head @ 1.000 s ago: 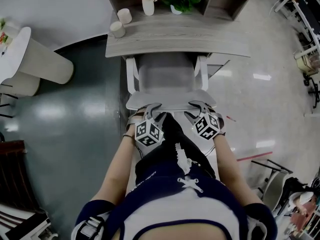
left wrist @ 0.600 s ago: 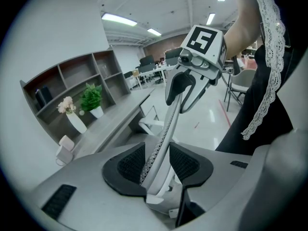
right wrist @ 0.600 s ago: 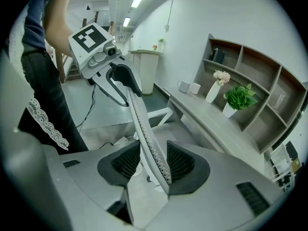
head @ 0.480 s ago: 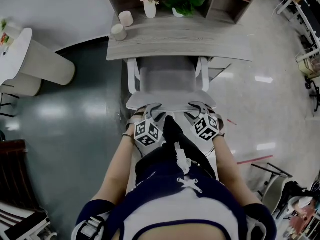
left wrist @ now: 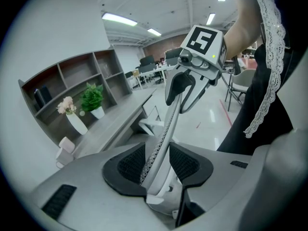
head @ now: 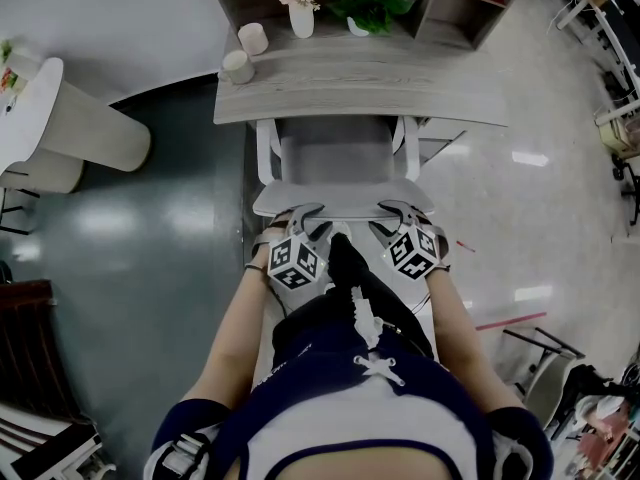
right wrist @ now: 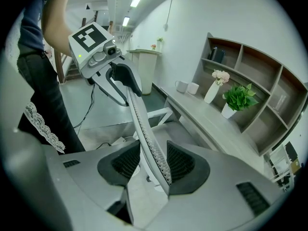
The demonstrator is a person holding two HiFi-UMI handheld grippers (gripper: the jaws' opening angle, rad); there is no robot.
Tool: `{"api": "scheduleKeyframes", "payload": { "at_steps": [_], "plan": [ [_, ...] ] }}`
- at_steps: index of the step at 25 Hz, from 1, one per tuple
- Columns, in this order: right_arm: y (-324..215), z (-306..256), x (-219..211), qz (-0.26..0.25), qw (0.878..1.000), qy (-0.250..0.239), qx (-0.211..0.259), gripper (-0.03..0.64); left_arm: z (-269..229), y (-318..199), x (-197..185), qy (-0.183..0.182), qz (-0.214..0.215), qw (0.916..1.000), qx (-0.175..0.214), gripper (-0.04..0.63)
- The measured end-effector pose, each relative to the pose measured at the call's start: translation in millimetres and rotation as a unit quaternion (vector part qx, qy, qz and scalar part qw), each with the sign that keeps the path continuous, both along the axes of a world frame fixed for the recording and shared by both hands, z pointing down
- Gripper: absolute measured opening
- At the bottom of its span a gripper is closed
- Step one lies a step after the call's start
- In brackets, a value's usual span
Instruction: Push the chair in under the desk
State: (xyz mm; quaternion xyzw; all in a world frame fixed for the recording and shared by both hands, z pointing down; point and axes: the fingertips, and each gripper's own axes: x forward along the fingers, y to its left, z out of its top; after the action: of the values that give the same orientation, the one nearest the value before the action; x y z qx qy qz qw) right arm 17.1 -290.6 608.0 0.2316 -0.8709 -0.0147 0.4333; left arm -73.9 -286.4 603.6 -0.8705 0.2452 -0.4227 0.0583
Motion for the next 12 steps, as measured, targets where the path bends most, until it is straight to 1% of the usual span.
{"api": "scheduleKeyframes", "payload": {
  "at_steps": [12],
  "plan": [
    [-23,0,-2,0.002,1.0,0.002,-0.003,0.152,0,-23,-2,0.0,0.003,1.0,-0.002,0.16]
  ]
}}
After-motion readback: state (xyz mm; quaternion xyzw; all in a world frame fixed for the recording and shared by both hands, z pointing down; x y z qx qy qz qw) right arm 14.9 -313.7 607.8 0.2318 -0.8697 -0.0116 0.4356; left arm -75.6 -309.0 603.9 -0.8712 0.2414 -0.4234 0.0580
